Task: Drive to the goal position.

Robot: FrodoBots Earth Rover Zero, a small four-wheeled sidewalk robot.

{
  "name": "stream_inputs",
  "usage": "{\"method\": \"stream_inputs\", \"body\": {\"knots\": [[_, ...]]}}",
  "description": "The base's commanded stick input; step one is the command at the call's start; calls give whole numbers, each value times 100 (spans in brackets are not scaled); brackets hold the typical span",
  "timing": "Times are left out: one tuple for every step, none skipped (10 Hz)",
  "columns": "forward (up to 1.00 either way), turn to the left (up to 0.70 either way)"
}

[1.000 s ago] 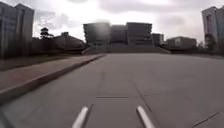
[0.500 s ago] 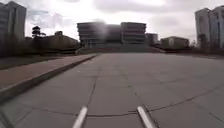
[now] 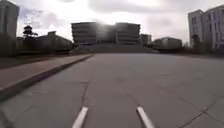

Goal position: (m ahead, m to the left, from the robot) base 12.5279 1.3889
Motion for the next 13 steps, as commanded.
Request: {"method": "stream_inputs", "body": {"knots": [[100,0],[100,0],[100,0],[100,0],[100,0],[100,0],[100,0],[100,0],[100,0],[100,0],[100,0],[100,0],[100,0]]}}
